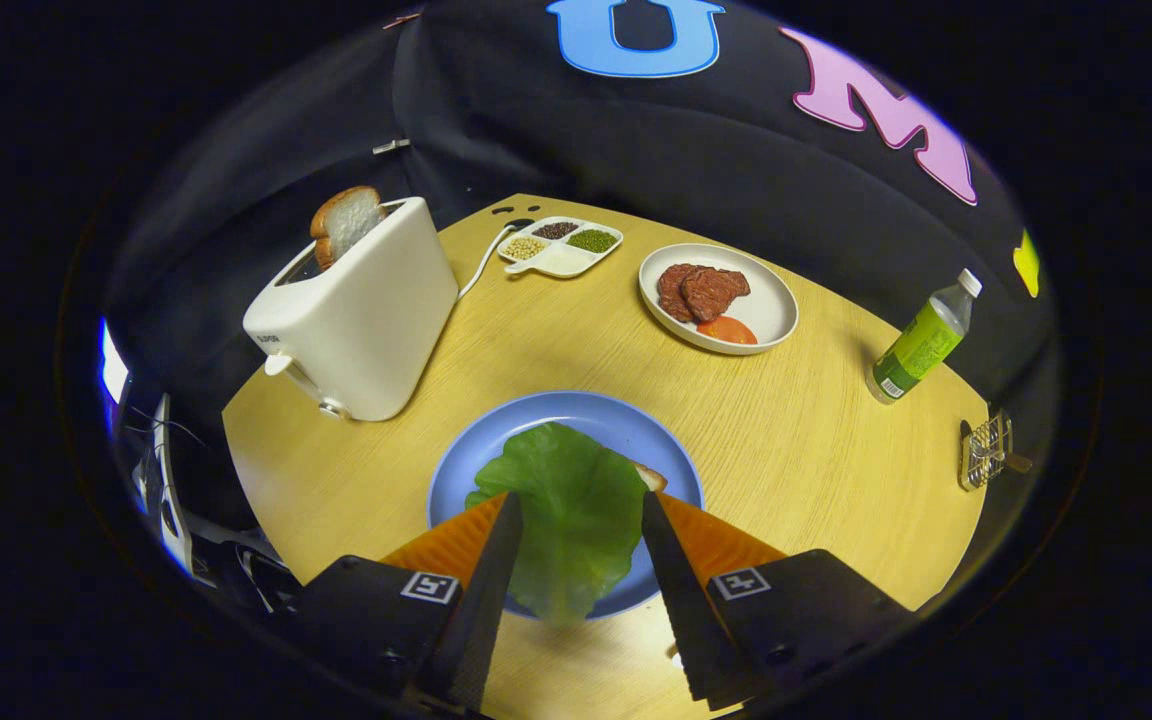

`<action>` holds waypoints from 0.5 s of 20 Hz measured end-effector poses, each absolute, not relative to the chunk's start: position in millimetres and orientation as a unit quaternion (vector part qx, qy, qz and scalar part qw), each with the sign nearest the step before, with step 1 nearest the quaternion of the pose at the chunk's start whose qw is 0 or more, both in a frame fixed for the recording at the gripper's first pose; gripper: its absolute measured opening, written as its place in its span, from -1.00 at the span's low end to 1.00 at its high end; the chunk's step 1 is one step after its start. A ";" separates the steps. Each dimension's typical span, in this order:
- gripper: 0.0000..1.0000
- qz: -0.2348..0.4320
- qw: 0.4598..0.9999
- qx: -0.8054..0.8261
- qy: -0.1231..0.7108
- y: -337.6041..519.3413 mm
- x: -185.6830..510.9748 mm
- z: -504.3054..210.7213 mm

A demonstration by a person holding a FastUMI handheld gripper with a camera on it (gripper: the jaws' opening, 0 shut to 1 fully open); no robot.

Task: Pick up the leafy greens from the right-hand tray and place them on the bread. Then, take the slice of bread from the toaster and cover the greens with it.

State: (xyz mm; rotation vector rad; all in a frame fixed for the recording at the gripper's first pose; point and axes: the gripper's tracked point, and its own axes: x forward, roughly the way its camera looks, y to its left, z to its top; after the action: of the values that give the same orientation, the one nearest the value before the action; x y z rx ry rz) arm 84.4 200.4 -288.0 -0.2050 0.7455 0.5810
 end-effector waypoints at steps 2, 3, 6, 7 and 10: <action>0.52 0.279 0.890 -0.093 0.348 202.0 80.4 -276.0; 0.52 0.280 0.892 -0.090 0.342 204.0 78.3 -268.3; 0.52 0.289 0.902 -0.076 0.311 220.3 71.8 -232.3; 0.52 0.293 0.905 -0.072 0.300 226.9 70.9 -220.1; 0.52 0.310 0.911 -0.050 0.266 259.1 68.1 -175.1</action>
State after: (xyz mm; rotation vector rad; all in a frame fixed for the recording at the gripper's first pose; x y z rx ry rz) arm 68.1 259.1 -175.1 -0.1038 0.5489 0.6389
